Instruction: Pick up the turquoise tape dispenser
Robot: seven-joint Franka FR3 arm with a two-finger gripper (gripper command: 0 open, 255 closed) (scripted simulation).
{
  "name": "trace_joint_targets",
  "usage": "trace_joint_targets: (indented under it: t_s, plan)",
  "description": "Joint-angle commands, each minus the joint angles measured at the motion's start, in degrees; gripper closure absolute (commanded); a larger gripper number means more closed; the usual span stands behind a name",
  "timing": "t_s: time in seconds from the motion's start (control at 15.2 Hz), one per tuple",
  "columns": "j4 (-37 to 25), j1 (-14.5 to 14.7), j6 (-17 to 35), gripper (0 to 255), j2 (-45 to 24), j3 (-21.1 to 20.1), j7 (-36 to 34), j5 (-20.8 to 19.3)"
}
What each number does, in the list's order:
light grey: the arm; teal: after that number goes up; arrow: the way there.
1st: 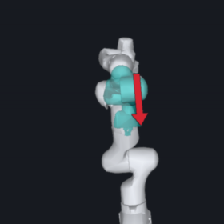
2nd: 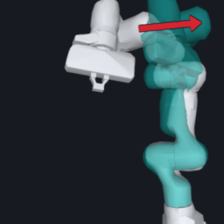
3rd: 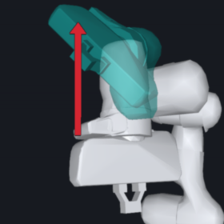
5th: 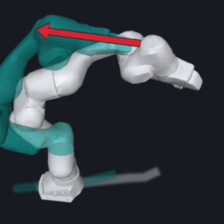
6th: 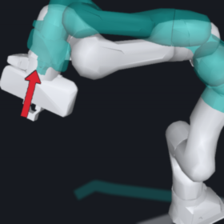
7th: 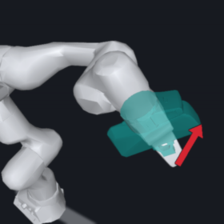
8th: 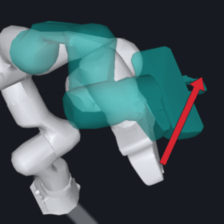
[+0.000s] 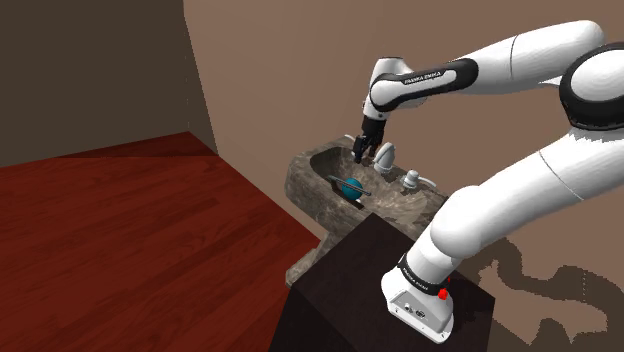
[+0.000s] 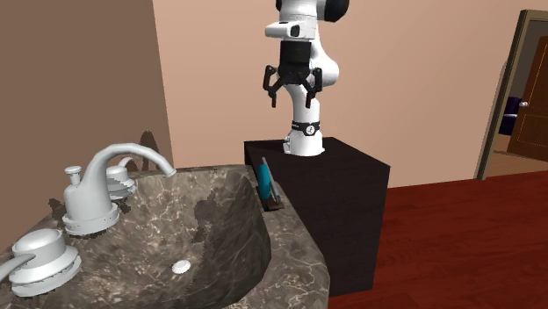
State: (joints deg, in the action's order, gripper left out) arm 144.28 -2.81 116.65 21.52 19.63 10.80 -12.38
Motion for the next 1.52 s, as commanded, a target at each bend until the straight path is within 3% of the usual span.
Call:
trace_joint_targets:
  t_s: [0.0,0.33,0.73,1.39,1.45]
  plan:
    - [-0.2,0.1,3.8,0,-4.2,1.7,2.4,0.3]
    - [-2.9,0.4,12.2,0,-16.1,5.2,9.3,3.8]
    - [-8.7,-1.0,19.8,0,-31.7,6.0,19.5,12.1]
    - [-8.5,-2.2,25.3,0,-37.5,4.4,21.6,15.5]
    - [-8.6,-2.2,25.2,255,-37.5,4.4,21.5,15.5]
